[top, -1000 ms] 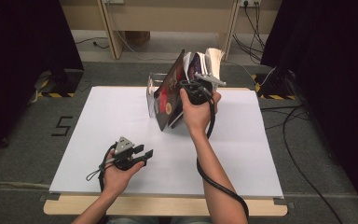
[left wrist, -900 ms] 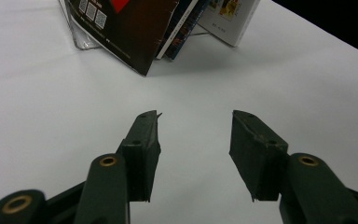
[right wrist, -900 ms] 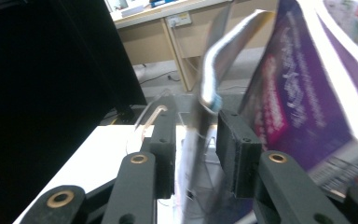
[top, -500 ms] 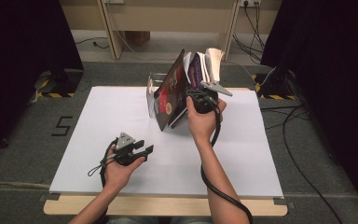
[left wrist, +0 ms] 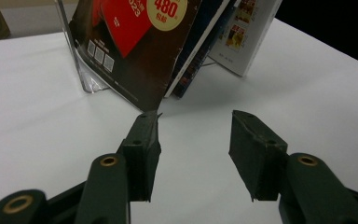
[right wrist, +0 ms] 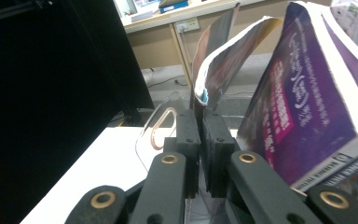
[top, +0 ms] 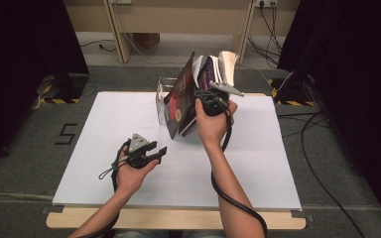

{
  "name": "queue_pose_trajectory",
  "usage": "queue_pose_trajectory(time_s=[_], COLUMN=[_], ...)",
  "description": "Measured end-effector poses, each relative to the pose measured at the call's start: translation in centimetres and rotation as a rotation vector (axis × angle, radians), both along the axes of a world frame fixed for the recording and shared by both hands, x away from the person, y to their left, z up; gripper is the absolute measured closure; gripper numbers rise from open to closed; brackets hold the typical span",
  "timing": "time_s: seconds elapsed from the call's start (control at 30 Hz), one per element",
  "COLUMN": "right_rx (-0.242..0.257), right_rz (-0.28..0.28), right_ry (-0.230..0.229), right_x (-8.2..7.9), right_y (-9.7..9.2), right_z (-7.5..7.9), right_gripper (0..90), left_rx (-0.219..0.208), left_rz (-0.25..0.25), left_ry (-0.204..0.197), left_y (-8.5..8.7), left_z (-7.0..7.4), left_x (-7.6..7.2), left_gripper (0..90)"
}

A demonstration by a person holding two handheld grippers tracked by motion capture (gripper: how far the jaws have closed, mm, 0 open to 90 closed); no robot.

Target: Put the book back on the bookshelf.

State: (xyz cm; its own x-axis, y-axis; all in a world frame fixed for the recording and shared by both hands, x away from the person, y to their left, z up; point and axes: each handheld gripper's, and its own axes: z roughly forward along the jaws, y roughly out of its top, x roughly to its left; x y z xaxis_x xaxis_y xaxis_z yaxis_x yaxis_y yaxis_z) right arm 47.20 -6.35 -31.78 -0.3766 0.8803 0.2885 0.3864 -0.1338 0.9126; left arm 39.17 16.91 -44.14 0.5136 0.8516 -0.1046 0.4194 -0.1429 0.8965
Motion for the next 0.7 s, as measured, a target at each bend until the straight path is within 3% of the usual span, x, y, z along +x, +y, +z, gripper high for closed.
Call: queue_pose_trajectory(time_s=[0.7], right_rx=[-0.06], right_rz=[0.07], right_ry=[-0.031], right_x=[-0.1], right_y=[3.1], right_z=[1.1], right_gripper=[87.1], left_rx=[0.005], left_rz=[0.01], left_ry=[-0.017], left_y=[-0.5], left_z=[0.3], left_x=[1.0], left_gripper=[52.3])
